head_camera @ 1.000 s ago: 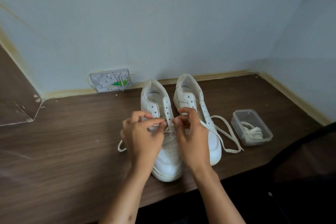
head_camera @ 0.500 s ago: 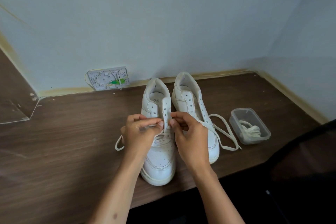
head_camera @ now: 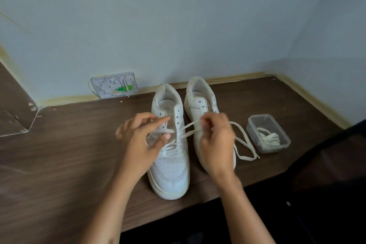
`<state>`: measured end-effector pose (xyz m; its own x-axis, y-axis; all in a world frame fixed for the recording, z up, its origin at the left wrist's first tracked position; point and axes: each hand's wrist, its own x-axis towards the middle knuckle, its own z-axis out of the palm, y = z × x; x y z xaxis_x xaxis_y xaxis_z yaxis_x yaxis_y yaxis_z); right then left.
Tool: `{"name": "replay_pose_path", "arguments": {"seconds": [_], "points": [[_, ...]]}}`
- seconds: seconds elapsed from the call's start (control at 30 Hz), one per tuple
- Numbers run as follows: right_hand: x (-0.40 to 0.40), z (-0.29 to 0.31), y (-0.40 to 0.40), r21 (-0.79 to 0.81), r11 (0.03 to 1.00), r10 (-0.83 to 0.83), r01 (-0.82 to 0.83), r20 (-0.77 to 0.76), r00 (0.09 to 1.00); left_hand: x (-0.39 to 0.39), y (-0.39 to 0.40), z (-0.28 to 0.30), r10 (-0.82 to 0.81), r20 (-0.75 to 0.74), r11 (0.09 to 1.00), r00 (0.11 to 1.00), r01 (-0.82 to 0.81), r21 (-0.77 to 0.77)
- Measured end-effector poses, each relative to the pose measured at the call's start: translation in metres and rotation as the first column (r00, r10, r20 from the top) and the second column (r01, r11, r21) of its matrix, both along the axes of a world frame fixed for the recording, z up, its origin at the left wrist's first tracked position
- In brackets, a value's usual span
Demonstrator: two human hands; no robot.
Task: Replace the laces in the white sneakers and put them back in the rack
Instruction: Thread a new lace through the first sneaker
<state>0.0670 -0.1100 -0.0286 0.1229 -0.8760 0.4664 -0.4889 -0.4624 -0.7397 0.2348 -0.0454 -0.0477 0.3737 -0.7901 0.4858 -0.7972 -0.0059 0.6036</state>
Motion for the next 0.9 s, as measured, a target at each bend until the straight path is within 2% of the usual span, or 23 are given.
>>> {"name": "replay_pose_path", "arguments": {"seconds": [0.1,0.17,0.2,0.3,0.4,0.47,0.53,0.6,0.67,0.77,0.83,0.9], "points": [[-0.033,0.012,-0.018,0.068,0.964,-0.265,0.257,0.202,0.943,0.004,0.012,0.003,-0.035,0.048,0.997,0.998,0.032,0.065],[-0.045,0.012,-0.022,0.075,0.936,-0.351,0.343,0.188,0.917,-0.001,0.021,0.001,-0.077,0.042,0.988,0.996,0.071,0.138],[-0.046,0.011,-0.022,0.064,0.94,-0.342,0.336,0.159,0.926,-0.004,0.025,-0.001,-0.103,0.058,0.982,0.993,0.092,0.164],[-0.032,0.006,-0.017,-0.035,0.994,-0.104,0.104,-0.001,0.995,-0.011,0.031,-0.006,-0.158,0.046,0.97,0.986,0.146,0.193],[-0.009,-0.004,-0.009,-0.054,0.98,0.174,-0.192,-0.241,0.955,-0.009,0.032,-0.007,-0.169,0.004,0.969,0.986,0.166,0.182],[0.002,-0.011,-0.003,-0.079,0.965,0.22,-0.251,-0.28,0.934,-0.01,0.034,-0.006,-0.177,0.052,0.973,0.983,0.167,0.157],[0.004,-0.012,-0.001,-0.117,0.963,0.206,-0.243,-0.261,0.943,-0.018,0.037,-0.004,-0.242,0.123,0.967,0.962,0.228,0.117],[-0.003,-0.008,-0.004,-0.12,0.971,0.178,-0.205,-0.207,0.962,-0.026,0.04,-0.006,-0.365,0.169,0.93,0.915,0.351,0.107],[-0.015,0.0,-0.009,-0.081,0.992,0.087,-0.093,-0.075,0.993,-0.029,0.043,-0.01,-0.458,0.213,0.889,0.863,0.437,0.14],[-0.042,0.011,-0.022,0.078,0.981,-0.189,0.177,0.195,0.962,-0.027,0.049,-0.014,-0.523,0.253,0.851,0.814,0.484,0.202],[-0.058,0.012,-0.027,0.067,0.942,-0.335,0.328,0.201,0.92,-0.03,0.053,-0.016,-0.566,0.264,0.822,0.781,0.513,0.246],[-0.059,0.012,-0.027,0.005,0.935,-0.354,0.355,0.089,0.931,-0.035,0.055,-0.019,-0.58,0.283,0.812,0.764,0.514,0.276]]}}
